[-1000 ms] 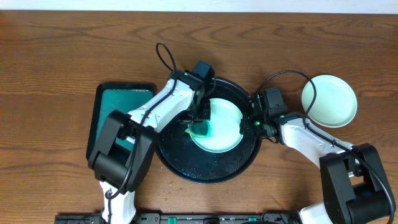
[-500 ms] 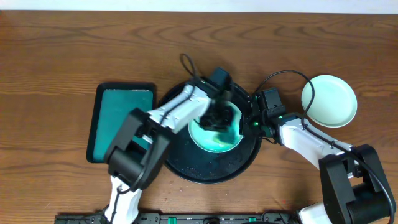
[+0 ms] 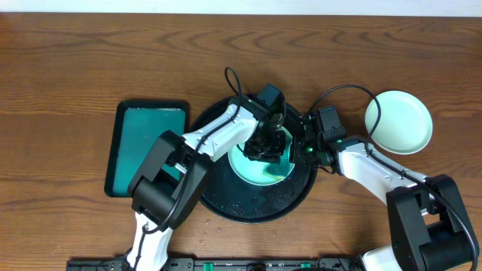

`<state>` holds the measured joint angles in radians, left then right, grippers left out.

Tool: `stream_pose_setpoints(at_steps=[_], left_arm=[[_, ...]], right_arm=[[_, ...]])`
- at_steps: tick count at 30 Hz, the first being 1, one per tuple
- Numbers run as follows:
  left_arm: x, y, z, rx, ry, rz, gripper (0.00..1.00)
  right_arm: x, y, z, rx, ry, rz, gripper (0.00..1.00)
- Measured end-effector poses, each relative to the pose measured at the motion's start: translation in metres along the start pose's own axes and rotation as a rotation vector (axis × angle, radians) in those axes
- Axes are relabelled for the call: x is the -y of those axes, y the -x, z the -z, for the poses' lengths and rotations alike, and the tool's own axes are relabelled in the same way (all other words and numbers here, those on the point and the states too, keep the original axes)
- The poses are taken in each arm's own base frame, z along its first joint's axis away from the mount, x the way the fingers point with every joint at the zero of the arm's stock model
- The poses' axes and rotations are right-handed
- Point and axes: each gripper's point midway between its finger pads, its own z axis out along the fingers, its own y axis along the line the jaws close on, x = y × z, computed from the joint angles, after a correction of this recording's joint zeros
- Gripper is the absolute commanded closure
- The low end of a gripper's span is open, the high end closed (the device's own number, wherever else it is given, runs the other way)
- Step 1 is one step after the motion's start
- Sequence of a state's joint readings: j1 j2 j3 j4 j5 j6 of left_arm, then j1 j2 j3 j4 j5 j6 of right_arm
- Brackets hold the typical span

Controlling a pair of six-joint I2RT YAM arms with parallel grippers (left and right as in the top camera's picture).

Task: Clean dirty plates on tray and stack at the side
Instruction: 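Scrub the tilted last plate with the sponge in the left gripper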

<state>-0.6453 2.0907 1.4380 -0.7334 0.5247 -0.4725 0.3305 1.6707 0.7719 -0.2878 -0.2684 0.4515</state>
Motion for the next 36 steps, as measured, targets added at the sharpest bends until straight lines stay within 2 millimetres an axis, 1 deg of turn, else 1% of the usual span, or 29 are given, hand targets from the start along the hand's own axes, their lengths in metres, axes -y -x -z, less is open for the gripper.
stream_pose_setpoints(at_steps=[2,4,6,10,13,19,23,29,33,35,36], left_arm=[[-0.011,0.001,0.004,0.005,0.046,0.025,0.93],[-0.027,0.003,0.012,0.017,0.104,0.055,0.93],[-0.046,0.007,0.021,0.034,0.164,0.093,0.93],[-0.087,0.016,0.041,0.071,0.277,0.174,0.93],[-0.102,0.016,0.049,0.083,0.334,0.209,0.93],[-0.116,0.013,0.059,0.104,0.443,0.235,0.93],[-0.13,0.011,0.07,0.13,0.537,0.275,0.93],[-0.129,0.009,0.071,0.158,0.62,0.25,0.93],[-0.128,0.005,0.074,0.144,0.678,0.234,0.93],[-0.13,0.001,0.079,0.13,0.714,0.23,0.93],[-0.134,0.0,0.086,0.131,0.75,0.228,0.93]], right_arm=[[-0.001,-0.001,0.0,-0.004,0.004,0.0,0.99],[-0.005,-0.004,-0.001,-0.018,0.018,0.006,0.99],[-0.009,-0.006,-0.002,-0.022,0.023,0.013,0.99],[-0.009,-0.006,-0.002,-0.025,0.026,0.013,0.99],[-0.015,-0.01,-0.004,-0.043,0.048,0.014,0.99],[-0.017,-0.012,-0.004,-0.049,0.055,0.016,0.99],[-0.017,-0.012,-0.004,-0.05,0.054,0.012,0.99],[-0.017,-0.012,-0.004,-0.05,0.055,0.012,0.99],[-0.018,-0.013,-0.004,-0.052,0.06,0.013,0.99],[-0.019,-0.014,-0.004,-0.058,0.067,0.012,0.99],[-0.019,-0.014,-0.004,-0.06,0.067,0.012,0.99]])
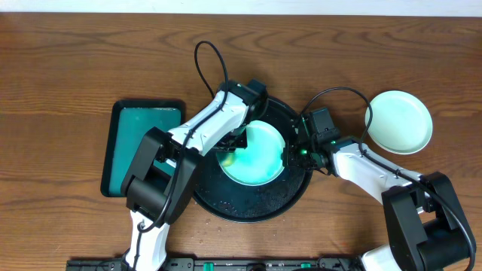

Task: Clean dirty plates on tray and stack at the side
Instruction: 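Scrub the tilted last plate with the sponge in the left gripper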

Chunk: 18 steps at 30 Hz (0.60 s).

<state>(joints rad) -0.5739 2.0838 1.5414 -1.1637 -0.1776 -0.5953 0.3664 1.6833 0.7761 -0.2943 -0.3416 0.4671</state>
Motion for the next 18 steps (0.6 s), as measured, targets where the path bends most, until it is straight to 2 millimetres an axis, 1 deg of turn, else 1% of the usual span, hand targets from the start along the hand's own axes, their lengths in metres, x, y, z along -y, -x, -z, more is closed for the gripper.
stream_pose_setpoints(at_steps=[2,3,6,9,12,13,15,16,17,18], left_arm=[[-0.016,0.002,0.003,0.002,0.058,0.006,0.93],[-0.02,0.005,0.004,0.007,0.066,0.011,0.93],[-0.024,0.013,0.011,0.026,0.052,0.017,0.93],[-0.027,0.015,0.028,0.067,0.021,0.024,0.93],[-0.035,0.015,0.054,0.12,-0.022,0.037,0.93],[-0.037,0.015,0.063,0.136,-0.043,0.036,0.86],[-0.039,0.016,0.076,0.155,-0.093,0.017,0.59],[-0.039,0.015,0.08,0.155,-0.117,0.009,0.51],[-0.038,0.014,0.082,0.145,-0.144,-0.003,0.47],[-0.037,0.012,0.082,0.135,-0.159,-0.013,0.46]], right_arm=[[0.0,-0.001,0.0,-0.003,-0.002,-0.001,0.99],[0.0,-0.001,0.0,-0.003,-0.002,-0.001,0.99],[0.001,-0.001,0.0,-0.004,-0.002,-0.002,0.99],[0.001,-0.002,0.0,-0.007,-0.003,-0.003,0.99],[0.001,-0.002,0.0,-0.007,-0.003,-0.003,0.99],[0.001,-0.002,0.0,-0.007,-0.003,-0.003,0.99],[0.001,-0.002,0.0,-0.006,-0.003,-0.003,0.99],[0.001,-0.002,0.0,-0.006,-0.003,-0.003,0.99],[0.001,-0.002,0.0,-0.006,-0.003,-0.003,0.99],[0.001,-0.002,0.0,-0.006,-0.003,-0.003,0.99]])
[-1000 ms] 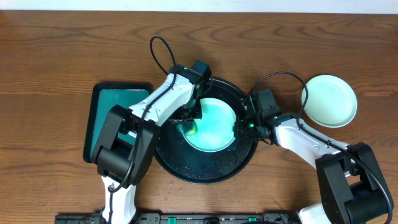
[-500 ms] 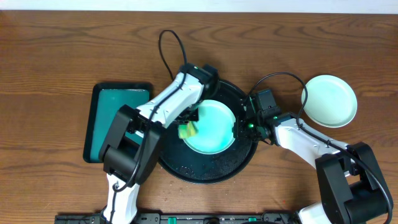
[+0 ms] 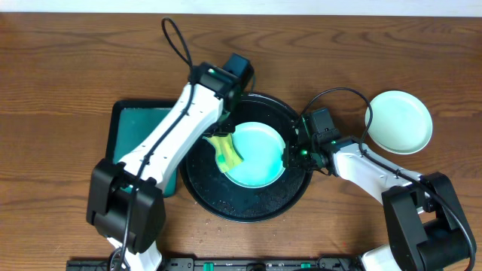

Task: Clean dirty plates on tray and stack at the side
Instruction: 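Scrub the tilted last plate with the sponge in the left gripper, then return the sponge to the basin with the left gripper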

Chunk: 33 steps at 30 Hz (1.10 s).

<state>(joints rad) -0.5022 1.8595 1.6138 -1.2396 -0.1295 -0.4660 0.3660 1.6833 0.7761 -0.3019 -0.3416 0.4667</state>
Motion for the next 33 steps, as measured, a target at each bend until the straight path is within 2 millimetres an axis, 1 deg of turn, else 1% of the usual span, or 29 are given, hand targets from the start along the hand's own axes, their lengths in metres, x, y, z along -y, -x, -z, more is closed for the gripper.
stream_pose_setpoints(at_steps=[2,6,9,12,14,15,16,18,19,20,21,29,31,33], left_arm=[[0.005,-0.002,-0.002,-0.025,-0.046,-0.012,0.46],[0.02,-0.004,-0.014,-0.038,-0.124,-0.047,0.36],[0.028,-0.01,-0.034,-0.049,-0.158,-0.066,0.33],[0.03,-0.022,-0.057,-0.075,-0.168,-0.076,0.33],[0.031,-0.029,-0.069,-0.088,-0.179,-0.079,0.35],[0.031,-0.032,-0.075,-0.096,-0.185,-0.078,0.4],[0.032,-0.035,-0.08,-0.102,-0.198,-0.073,0.51],[0.035,-0.036,-0.086,-0.103,-0.225,-0.066,0.77],[0.038,-0.037,-0.087,-0.107,-0.243,-0.069,0.85],[0.04,-0.038,-0.088,-0.109,-0.258,-0.065,0.91],[0.042,-0.038,-0.087,-0.111,-0.269,-0.063,0.92],[0.045,-0.037,-0.084,-0.108,-0.29,-0.067,0.93],[0.045,-0.036,-0.079,-0.093,-0.298,-0.066,0.92],[0.043,-0.032,-0.067,-0.062,-0.313,-0.063,0.93]], right_arm=[[0.0,0.0,0.0,0.0,0.0,0.0,0.99],[0.0,0.0,0.0,-0.001,-0.001,-0.001,0.99],[0.0,-0.001,0.0,-0.003,0.0,0.0,0.99],[0.0,-0.001,0.0,-0.006,-0.001,0.001,0.99],[0.0,-0.002,0.0,-0.01,-0.002,0.0,0.99],[0.001,-0.002,0.0,-0.011,-0.002,0.0,0.99],[0.001,-0.003,0.0,-0.012,-0.002,0.0,0.99],[0.0,-0.003,0.0,-0.012,-0.002,0.0,0.99],[0.0,-0.003,0.0,-0.012,-0.002,0.0,0.99],[0.0,-0.003,0.0,-0.012,-0.002,0.0,0.99],[0.0,-0.003,0.0,-0.012,-0.002,0.0,0.99],[0.0,-0.003,0.0,-0.013,-0.002,-0.001,0.99],[0.001,-0.003,0.0,-0.013,-0.002,0.0,0.99],[0.0,-0.003,0.0,-0.013,-0.002,0.0,0.99]])
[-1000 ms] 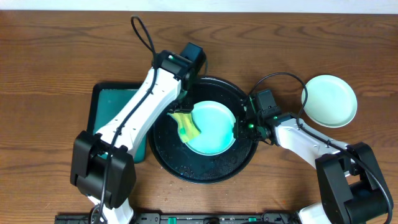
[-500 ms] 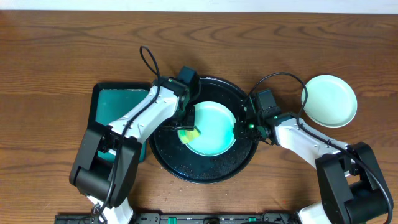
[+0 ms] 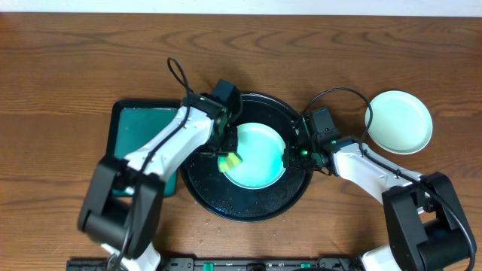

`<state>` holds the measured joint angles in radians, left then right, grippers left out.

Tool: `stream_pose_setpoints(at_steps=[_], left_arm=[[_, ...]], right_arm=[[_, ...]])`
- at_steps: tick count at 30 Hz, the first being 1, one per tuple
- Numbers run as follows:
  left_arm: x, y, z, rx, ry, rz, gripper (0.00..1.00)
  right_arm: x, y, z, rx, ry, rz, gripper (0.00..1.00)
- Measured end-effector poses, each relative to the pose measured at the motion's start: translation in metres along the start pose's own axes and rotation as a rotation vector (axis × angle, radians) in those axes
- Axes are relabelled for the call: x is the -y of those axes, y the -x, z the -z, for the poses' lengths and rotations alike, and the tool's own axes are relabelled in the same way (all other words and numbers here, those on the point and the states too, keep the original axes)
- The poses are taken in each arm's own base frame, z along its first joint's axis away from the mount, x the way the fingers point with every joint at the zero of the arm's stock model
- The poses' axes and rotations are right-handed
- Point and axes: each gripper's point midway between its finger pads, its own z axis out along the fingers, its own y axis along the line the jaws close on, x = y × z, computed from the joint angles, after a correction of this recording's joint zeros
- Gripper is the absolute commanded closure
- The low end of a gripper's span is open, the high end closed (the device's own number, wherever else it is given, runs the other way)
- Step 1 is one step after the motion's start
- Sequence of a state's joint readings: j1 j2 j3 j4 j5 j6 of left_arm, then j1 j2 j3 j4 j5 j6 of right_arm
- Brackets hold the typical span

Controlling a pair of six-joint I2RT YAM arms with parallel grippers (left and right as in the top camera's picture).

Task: Clean dirty plates on tray and stack at the side
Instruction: 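Return the sponge to the basin with the left gripper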

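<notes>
A teal plate [image 3: 261, 154] lies in the round black tray [image 3: 248, 209] at the table's middle. At the plate's left rim my left gripper [image 3: 227, 153] points down, shut on a yellow-green sponge [image 3: 230, 161] that rests on the plate's edge. On the opposite side my right gripper [image 3: 289, 156] is shut on the plate's right rim. Its fingertips are mostly hidden under the wrist.
A pale green plate [image 3: 399, 122] sits alone on the wood at the right. A rectangular teal tray [image 3: 139, 135] lies left of the black tray, partly under my left arm. Water drops speckle the black tray's floor.
My left wrist has drawn back toward the plate's left rim from the tray's far edge. The sponge, then spread out long, now shows as a small bunched piece under the gripper. The right gripper has not moved.
At first my left gripper pressed the sponge on the plate's middle while the right held the rim. Then the sponge was on the plate's left part, then at its left rim. It stays at that rim now, with the right gripper holding throughout.
</notes>
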<state>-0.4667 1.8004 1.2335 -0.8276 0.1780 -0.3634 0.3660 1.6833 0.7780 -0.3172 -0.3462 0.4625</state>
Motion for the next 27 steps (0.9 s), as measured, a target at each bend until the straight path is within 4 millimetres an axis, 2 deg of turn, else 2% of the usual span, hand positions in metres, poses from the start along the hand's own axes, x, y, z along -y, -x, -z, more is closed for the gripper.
stream_pose_setpoints(at_steps=[4,6,8,10,14,20,24,27], left_arm=[[0.003,0.008,0.043,0.116,-0.05,0.003,0.93],[-0.003,0.011,0.066,0.172,-0.063,0.022,0.93],[-0.021,0.013,0.085,0.215,-0.039,0.068,0.93],[-0.044,0.014,0.093,0.229,0.007,0.125,0.93],[-0.106,0.011,0.094,0.194,0.124,0.286,0.93],[-0.179,0.01,0.089,0.162,0.236,0.48,0.93],[-0.215,0.003,0.086,0.138,0.331,0.554,0.93],[-0.233,-0.008,0.082,0.089,0.378,0.596,0.93]], right_arm=[[0.0,0.0,0.0,-0.001,0.001,0.0,0.99],[0.0,0.0,0.0,-0.002,0.0,0.0,0.99],[0.0,-0.001,0.0,-0.003,0.0,0.0,0.99],[0.0,-0.001,0.0,-0.003,0.0,0.002,0.99],[0.0,-0.001,0.0,-0.003,0.0,0.003,0.99],[0.0,-0.001,0.0,-0.004,0.001,0.003,0.99],[0.0,-0.001,0.0,-0.004,0.001,0.003,0.99],[0.0,-0.001,0.0,-0.003,0.001,0.003,0.99]])
